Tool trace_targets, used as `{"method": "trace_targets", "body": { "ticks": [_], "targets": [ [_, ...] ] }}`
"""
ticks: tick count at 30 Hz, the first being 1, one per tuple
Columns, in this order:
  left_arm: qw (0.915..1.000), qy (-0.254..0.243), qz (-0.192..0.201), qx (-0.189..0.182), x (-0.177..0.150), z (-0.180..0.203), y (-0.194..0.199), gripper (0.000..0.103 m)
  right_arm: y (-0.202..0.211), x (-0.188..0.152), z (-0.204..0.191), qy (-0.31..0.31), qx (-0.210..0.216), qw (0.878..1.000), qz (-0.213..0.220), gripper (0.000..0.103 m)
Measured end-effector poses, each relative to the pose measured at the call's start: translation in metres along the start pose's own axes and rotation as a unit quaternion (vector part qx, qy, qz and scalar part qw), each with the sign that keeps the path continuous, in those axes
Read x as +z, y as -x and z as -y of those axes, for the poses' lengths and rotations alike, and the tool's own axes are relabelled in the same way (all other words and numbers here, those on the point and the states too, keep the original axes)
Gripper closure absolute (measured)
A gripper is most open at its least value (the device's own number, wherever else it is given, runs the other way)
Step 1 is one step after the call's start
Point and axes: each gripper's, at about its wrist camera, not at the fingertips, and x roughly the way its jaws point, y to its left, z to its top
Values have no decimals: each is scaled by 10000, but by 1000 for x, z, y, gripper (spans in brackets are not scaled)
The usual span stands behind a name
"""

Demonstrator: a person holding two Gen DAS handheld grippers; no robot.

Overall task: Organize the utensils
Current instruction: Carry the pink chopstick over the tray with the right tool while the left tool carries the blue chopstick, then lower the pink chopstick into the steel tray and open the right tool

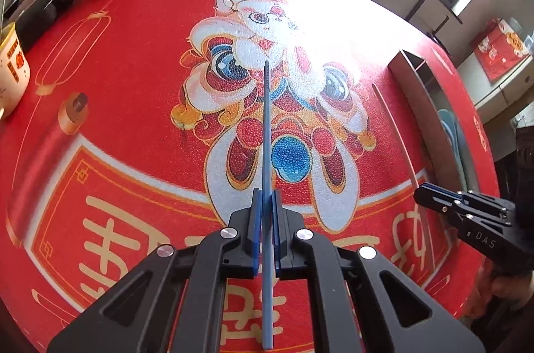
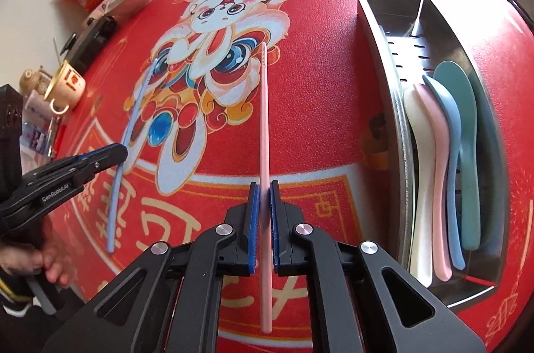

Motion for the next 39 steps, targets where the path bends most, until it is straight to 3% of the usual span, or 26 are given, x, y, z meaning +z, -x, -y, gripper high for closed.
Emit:
{"method": "trace_targets", "body": {
  "ticks": [8,20,28,39],
  "targets": [
    [9997,1,216,-124,2,10,21,97,18,2,16,-397,440,9976,345,97],
    [9972,-382,594,-230,12,39,41,98,69,14,41,-692,697,9876,1222,97],
    [9957,-418,772,-308,17,50,51,98,98,20,76,-944,459,9814,1609,97],
    [9954,-364,832,-295,12,64,62,98,73,17,100,-704,-60,9890,1299,97]
  ]
}}
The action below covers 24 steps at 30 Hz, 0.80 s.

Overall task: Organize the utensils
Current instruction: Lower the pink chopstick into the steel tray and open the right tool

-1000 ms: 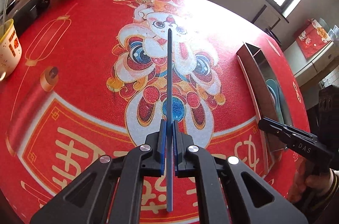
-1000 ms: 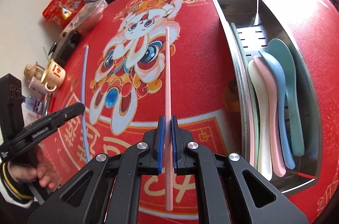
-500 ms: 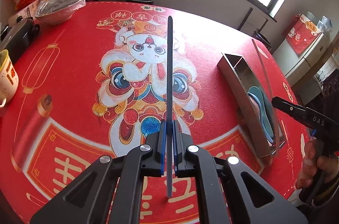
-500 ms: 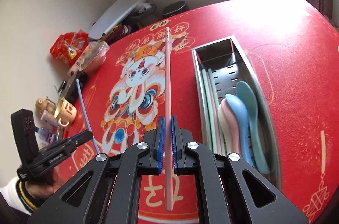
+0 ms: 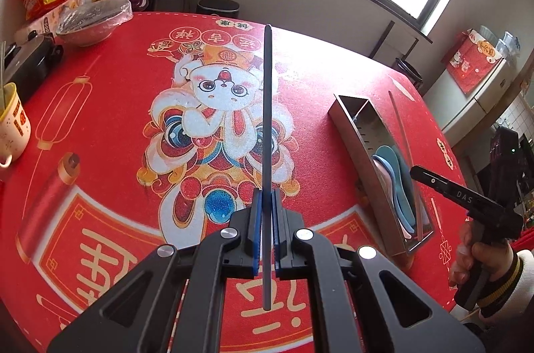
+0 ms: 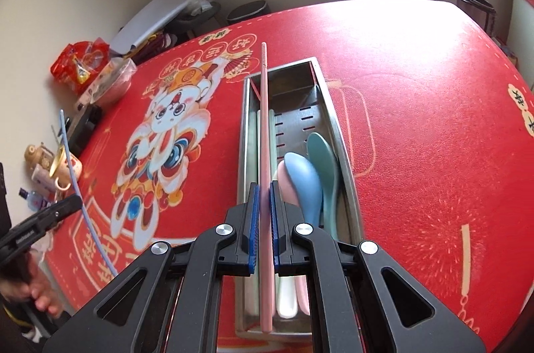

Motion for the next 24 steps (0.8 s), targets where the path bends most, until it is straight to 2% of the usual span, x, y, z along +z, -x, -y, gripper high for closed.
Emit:
{"method": "trace_targets", "body": {
  "ticks": [17,24],
  "targets": [
    [9995,154,28,283,-7,17,6,98,-37,0,6,-6,385,9971,-655,96],
    [9996,80,11,270,-1,30,2,98,-33,6,12,-76,546,9965,-626,95]
  ]
}}
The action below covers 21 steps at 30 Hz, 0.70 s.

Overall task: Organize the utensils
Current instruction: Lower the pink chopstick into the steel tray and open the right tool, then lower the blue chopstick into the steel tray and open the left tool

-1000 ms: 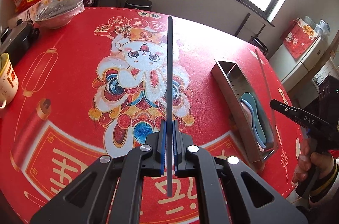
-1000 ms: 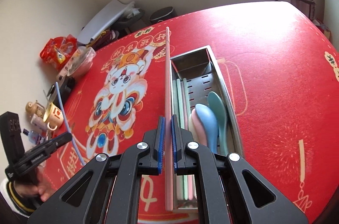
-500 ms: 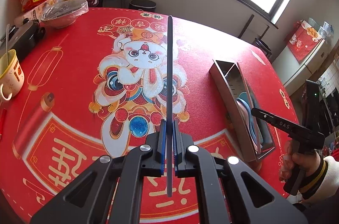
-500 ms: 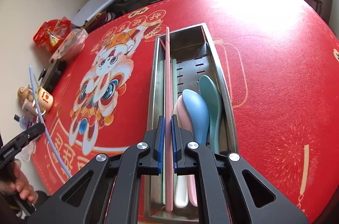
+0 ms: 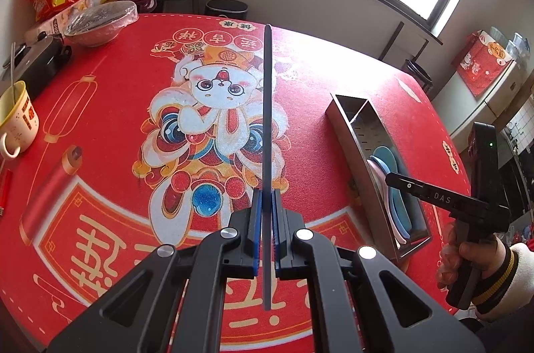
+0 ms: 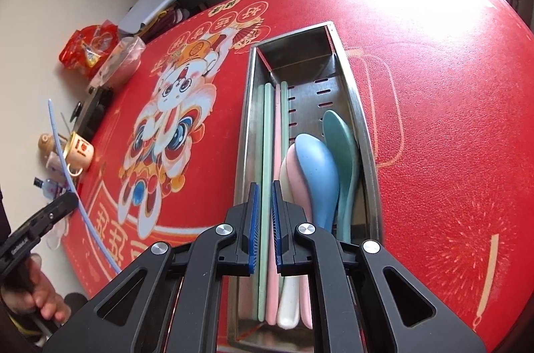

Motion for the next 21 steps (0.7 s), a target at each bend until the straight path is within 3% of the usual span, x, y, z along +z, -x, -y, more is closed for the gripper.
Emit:
{"method": "trace_targets", "body": {
  "ticks": [4,11,12,13,14,21],
  "targets": [
    [9999,-96,18,-53,7,13,-1,98,11,3,7,-120,27,9998,139,95],
    [9986,-376,42,-376,22,48,-1,98,34,3,25,-264,-344,9985,344,91],
    [9982,-409,44,-434,24,53,0,98,37,2,29,-321,-376,9981,372,81],
    [9978,-448,51,-491,26,58,0,98,41,1,34,-380,-396,9976,417,62],
    [9973,-482,50,-553,28,64,1,98,45,0,38,-442,-434,9968,502,52],
    [9936,-570,-8,-977,41,100,-4,98,66,-7,64,-732,-523,9933,720,39]
  ]
}}
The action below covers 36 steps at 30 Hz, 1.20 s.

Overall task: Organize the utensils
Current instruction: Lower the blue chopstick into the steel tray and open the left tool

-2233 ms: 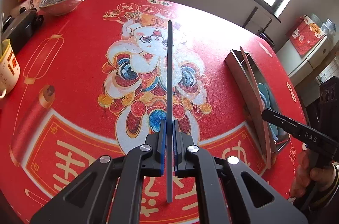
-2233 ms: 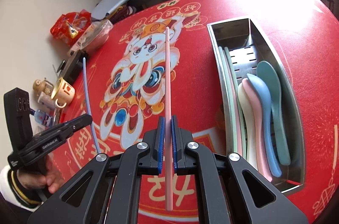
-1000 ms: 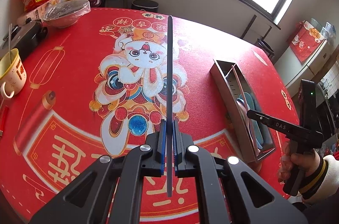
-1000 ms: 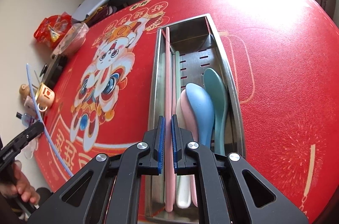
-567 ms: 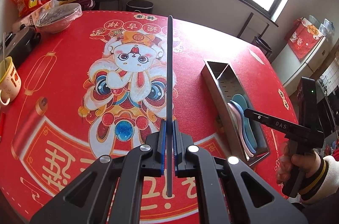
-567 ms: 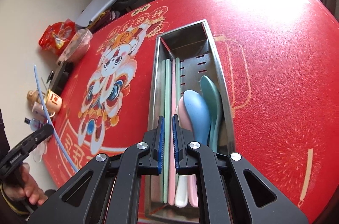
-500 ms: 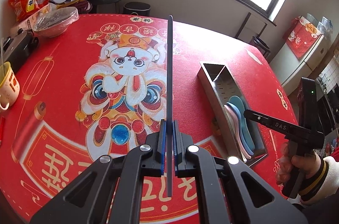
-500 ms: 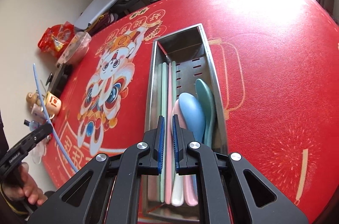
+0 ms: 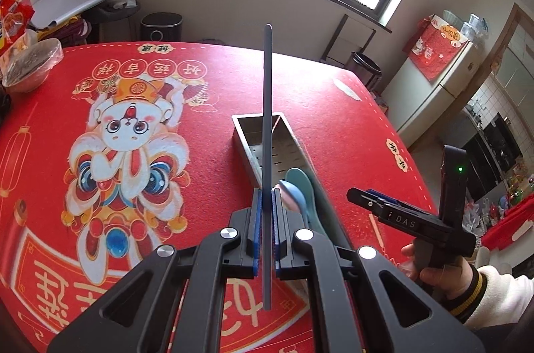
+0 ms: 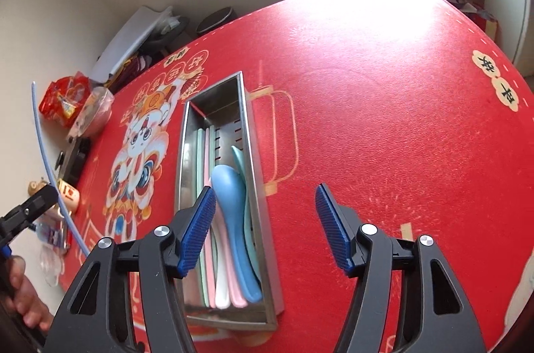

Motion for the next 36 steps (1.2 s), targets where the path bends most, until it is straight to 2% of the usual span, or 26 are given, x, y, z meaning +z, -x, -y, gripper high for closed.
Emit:
{"method": "trace_targets", "body": {
  "ticks": [2,4,14,20,27,36],
  "targets": [
    [9999,62,-53,-118,3,7,-8,97,4,0,6,-56,79,10000,10,31],
    [9997,112,-146,-163,5,13,-20,98,8,-1,12,-104,129,9999,-5,16],
    [9952,739,-477,-426,-3,28,-73,98,25,-5,45,-28,-277,9996,10,16],
    [9939,922,-556,-238,-10,29,-95,97,31,-5,64,37,-402,9992,-72,16],
    [9946,797,-654,133,-15,28,-110,97,33,-5,78,58,-438,9989,-123,16],
    [9939,209,-905,595,-20,39,-132,97,35,-5,89,-4,-449,9989,-154,16]
  ]
}}
